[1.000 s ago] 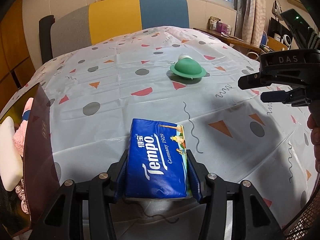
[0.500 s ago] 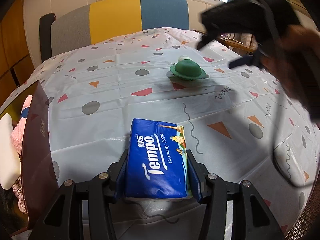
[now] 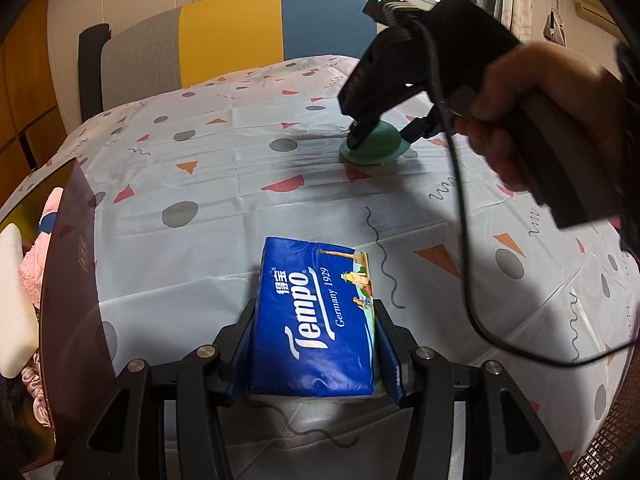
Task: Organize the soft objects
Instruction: 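Carry the tissue pack over the gold tray with the left gripper while the right gripper holds the green bottle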
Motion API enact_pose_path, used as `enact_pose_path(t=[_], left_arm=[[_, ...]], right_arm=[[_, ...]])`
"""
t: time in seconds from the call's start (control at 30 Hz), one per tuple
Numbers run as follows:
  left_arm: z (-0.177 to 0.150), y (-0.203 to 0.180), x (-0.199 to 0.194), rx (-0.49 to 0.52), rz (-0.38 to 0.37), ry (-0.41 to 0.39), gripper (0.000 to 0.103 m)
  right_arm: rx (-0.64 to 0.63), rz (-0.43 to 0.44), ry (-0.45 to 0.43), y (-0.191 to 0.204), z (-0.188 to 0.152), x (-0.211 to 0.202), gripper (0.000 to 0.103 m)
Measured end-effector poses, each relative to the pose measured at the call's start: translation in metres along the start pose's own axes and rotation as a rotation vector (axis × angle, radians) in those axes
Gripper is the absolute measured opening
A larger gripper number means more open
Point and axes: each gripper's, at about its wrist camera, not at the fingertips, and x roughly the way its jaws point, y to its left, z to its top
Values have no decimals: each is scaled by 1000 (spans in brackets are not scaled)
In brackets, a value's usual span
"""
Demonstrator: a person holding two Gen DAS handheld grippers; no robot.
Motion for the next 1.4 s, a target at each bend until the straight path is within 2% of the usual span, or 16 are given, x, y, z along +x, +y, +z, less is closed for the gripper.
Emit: enact_pose_path(t=[0.17,0.3,0.43,0.53,0.73,0.97,1.4], left_arm=[[1,-1,2,7,5,2,53],[1,-3,0,12,8,4,52],[3,-6,-3,33,14,21,52],[5,-7,-12,29,7,23,51],[15,-10,-51,32,-17,-31,52],[25,3,-101,-20,-42,-84,52],[30,49,-152,-112,-8,-133,52]], right_arm=[[-50,11,-65,-2,-35,-35,43],[-24,22,-105,-14,-83,-62,45],[7,18,-100,-22,-117,-60,46],[40,19,-100,-34,-130,-51,46],[41,25,-126,-34,-137,-51,46],[30,17,-137,-32,-136,-50,46],[15,3,-147,-31,-136,-48,48]])
